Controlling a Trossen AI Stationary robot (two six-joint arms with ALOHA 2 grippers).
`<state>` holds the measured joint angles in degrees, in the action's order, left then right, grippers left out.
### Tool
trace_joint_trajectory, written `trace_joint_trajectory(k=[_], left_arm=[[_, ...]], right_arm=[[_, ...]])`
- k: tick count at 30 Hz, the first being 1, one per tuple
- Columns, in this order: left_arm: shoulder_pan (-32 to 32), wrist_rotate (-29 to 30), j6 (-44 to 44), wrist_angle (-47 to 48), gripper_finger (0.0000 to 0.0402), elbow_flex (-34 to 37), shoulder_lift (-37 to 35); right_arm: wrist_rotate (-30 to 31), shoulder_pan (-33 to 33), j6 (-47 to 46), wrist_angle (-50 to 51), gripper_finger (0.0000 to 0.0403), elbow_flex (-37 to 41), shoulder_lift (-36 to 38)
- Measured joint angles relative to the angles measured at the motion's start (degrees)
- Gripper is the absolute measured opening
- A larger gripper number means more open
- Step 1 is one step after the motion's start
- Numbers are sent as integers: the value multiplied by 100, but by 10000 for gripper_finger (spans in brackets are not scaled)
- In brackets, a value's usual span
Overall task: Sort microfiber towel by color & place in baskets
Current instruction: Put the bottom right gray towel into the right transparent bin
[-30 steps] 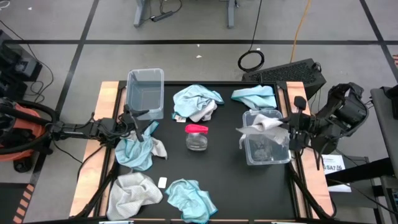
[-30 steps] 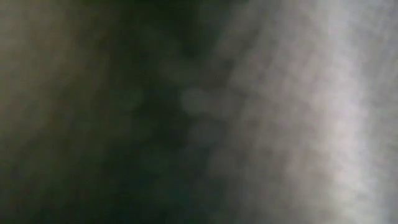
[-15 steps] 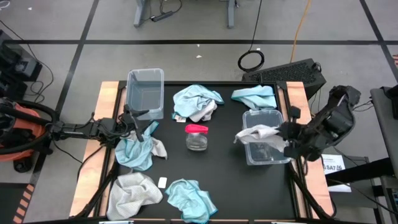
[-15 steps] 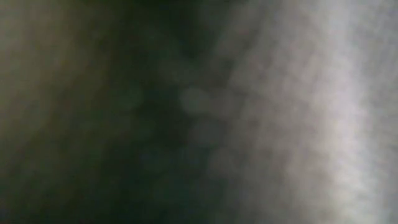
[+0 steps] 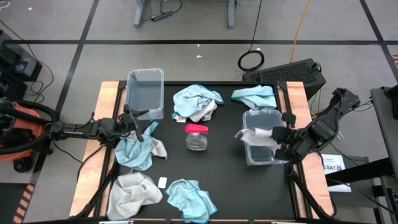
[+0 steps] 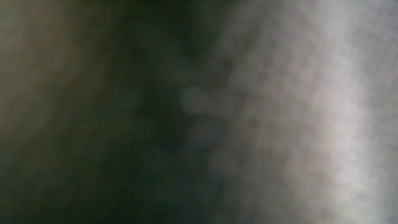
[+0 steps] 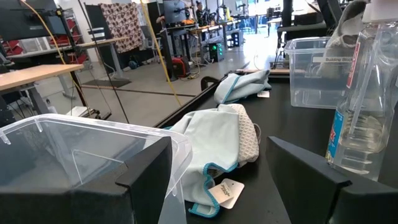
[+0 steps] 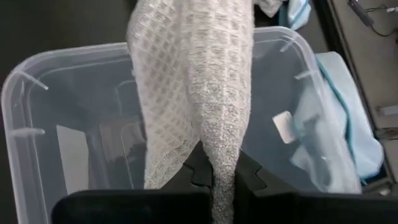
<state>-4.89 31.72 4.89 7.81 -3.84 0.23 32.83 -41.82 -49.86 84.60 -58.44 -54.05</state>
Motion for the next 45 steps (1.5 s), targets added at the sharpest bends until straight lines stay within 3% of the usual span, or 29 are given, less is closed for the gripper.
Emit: trace_joint_trajectory(k=[15,32,45], left_arm=[[-2,-2,0,0,263,0,-2],[-2,-2,0,0,263,0,0],[-1,0,0,0,263,0,0]], right_arm=[[-331,514,304,-811,8,567,-222],[-770,989,1064,-1251,78,575,-1272],[-921,1040,1165,-1555,151,575,-1569]])
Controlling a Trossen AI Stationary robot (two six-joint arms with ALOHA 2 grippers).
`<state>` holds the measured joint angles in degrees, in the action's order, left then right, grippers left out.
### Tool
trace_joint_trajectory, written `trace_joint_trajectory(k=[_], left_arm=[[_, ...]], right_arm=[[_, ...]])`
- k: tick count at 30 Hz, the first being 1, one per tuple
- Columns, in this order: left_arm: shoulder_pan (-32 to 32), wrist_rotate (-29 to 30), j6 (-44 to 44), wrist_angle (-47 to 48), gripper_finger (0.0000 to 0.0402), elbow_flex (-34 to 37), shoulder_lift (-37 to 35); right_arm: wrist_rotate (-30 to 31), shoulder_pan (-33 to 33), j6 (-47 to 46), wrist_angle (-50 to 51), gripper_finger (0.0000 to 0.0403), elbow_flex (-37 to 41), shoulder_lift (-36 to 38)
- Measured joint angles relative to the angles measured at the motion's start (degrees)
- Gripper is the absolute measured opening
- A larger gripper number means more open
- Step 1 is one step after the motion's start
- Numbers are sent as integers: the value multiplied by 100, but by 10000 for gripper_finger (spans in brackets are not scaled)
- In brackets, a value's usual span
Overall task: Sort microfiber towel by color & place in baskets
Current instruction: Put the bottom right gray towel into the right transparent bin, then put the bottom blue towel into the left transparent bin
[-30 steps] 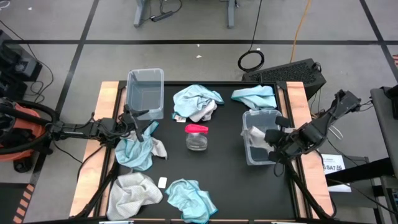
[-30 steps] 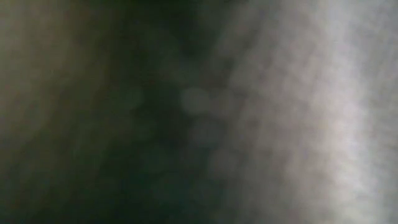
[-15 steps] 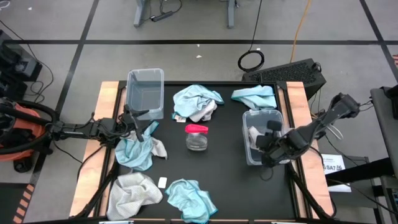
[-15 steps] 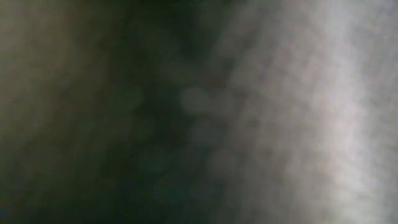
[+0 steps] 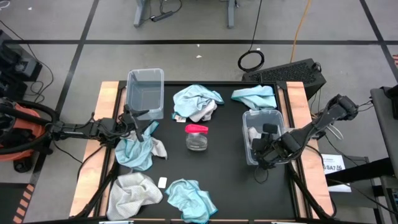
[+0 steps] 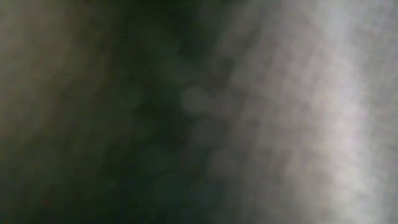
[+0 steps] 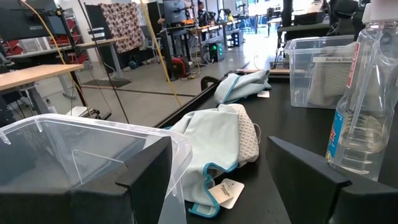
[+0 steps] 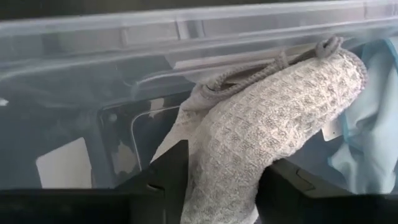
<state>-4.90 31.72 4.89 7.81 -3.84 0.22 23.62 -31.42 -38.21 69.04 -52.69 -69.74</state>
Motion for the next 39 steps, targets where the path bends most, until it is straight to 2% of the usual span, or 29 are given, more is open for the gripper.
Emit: trace_joint_trajectory(k=[9,18,29,39], left_arm=[[1,-2,0,0,263,0,-2],[0,1,0,0,263,0,-2],[1,0,0,0,263,0,-2],[-1,-1,0,0,263,0,-1]], right_arm=[[-1,0,15,-71,197,0,-4],[0,-1,39,50,208,-71,-4],[77,-2,119,673,208,-1104,-4],[465,-4,253,917,208,-1941,-2]])
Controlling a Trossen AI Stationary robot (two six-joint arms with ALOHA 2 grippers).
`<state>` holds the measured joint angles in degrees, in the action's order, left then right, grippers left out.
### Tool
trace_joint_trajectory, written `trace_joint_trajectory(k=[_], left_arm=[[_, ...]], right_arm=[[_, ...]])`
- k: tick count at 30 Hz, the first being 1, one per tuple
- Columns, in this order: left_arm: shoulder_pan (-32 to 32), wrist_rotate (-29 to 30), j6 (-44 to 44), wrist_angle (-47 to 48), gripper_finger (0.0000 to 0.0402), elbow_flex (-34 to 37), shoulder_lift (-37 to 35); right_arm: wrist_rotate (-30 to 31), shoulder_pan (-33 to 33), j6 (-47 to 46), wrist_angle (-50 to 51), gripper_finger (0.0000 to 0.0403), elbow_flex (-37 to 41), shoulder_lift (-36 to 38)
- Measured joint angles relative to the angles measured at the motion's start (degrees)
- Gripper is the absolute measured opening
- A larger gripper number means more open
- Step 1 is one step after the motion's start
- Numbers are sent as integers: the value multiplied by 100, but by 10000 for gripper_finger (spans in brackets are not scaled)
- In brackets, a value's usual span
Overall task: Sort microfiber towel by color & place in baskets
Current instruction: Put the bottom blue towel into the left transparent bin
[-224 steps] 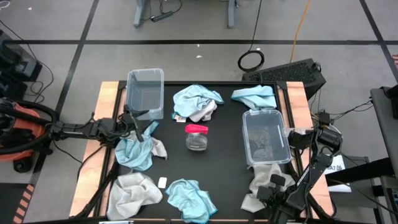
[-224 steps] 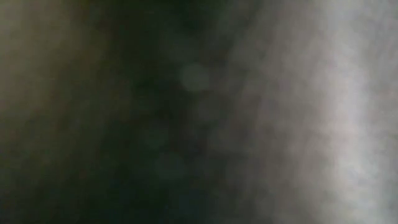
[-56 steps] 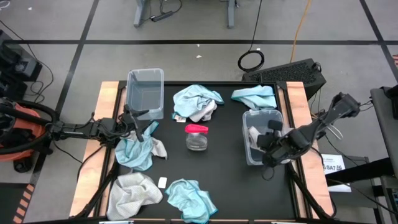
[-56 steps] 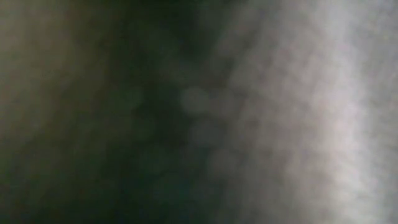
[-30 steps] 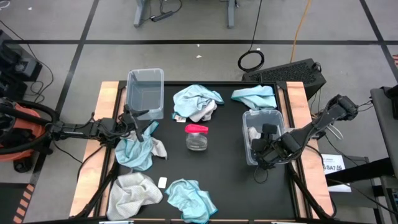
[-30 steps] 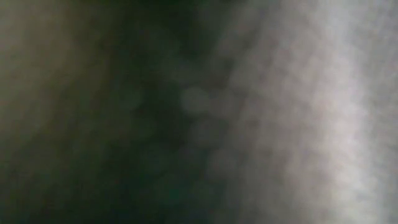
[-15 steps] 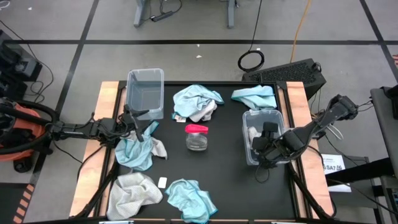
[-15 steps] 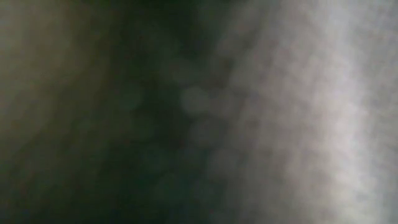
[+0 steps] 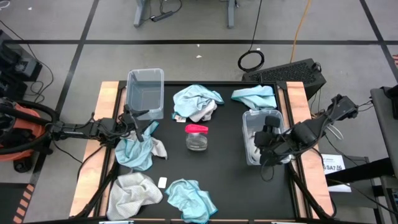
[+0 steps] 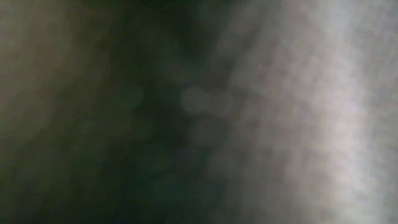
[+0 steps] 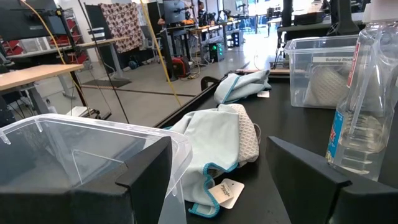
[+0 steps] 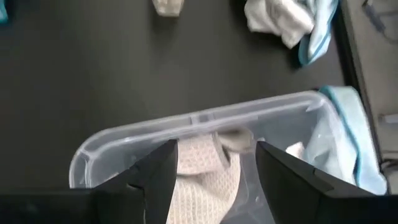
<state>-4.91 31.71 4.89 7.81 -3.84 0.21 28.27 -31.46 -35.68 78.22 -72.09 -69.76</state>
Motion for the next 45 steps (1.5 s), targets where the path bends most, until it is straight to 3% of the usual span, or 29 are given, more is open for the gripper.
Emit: trace_joint_trajectory(k=[12,23,34,45], left_arm=[[0,0,0,0,263,0,0],[1,0,0,0,263,0,2],[0,1,0,0,263,0,0],[0,0,0,0,263,0,0]], right_arm=[[197,0,1301,-1425,208,-258,0],[-133,-74,2811,-3006,208,-258,-54],[-468,-90,3655,-3174,208,-258,-606],[-854,-91,3719,-3173,208,-254,-1127]])
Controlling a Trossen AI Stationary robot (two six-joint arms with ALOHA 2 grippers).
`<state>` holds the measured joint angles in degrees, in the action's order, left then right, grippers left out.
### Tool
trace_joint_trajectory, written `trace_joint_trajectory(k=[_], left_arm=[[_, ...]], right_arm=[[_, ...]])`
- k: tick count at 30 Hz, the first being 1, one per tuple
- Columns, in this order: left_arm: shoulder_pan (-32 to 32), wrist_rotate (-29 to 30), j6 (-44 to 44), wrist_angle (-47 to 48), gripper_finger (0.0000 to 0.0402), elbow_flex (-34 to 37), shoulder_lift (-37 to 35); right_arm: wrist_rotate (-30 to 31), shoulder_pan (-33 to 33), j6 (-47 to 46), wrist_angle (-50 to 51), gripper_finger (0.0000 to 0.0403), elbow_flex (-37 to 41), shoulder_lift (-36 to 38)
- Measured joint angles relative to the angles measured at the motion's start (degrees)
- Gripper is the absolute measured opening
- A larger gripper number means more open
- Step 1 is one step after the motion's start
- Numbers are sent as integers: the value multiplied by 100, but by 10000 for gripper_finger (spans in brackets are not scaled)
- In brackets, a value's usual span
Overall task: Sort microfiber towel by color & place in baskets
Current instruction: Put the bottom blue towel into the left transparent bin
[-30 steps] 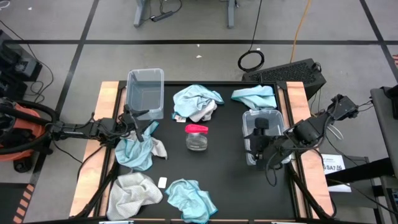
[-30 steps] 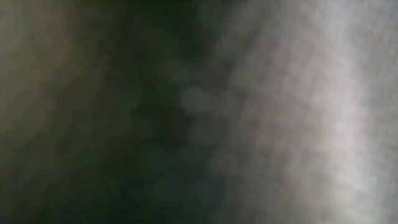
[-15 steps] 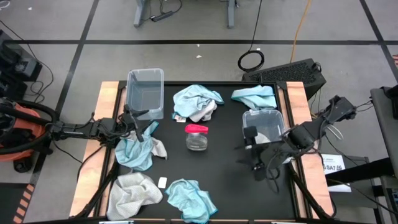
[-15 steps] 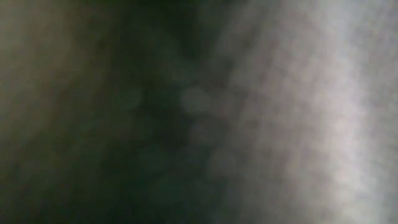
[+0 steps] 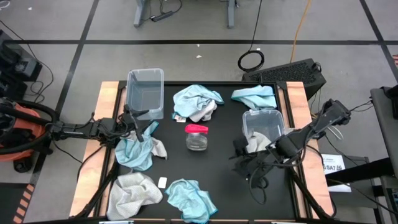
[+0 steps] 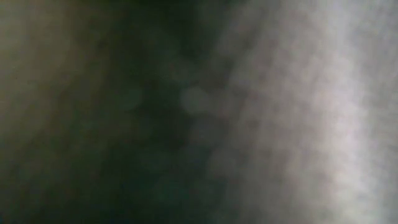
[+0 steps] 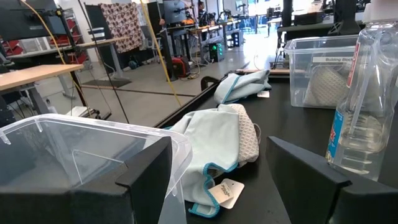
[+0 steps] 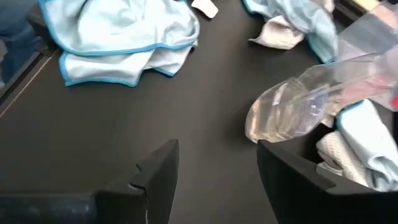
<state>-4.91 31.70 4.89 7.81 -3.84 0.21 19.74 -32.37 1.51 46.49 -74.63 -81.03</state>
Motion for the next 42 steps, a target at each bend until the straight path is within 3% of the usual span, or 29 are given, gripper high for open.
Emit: trace_joint_trajectory(k=[13,23,31,36,42], left_arm=[[0,-2,-14,-175,263,23,2],[0,-2,-1507,-1095,263,24,2],[2,96,-1464,-1884,263,17,2],[2,89,-1517,-1908,263,14,2],[2,-936,-1513,-1947,263,9,2]], right_arm=[[-174,-152,-236,-134,208,0,-72],[-182,-261,-278,-261,208,0,-72],[-189,-261,-299,-257,208,0,-72],[-189,-261,-294,-257,208,0,-72],[-187,-261,-283,-255,208,0,-72]])
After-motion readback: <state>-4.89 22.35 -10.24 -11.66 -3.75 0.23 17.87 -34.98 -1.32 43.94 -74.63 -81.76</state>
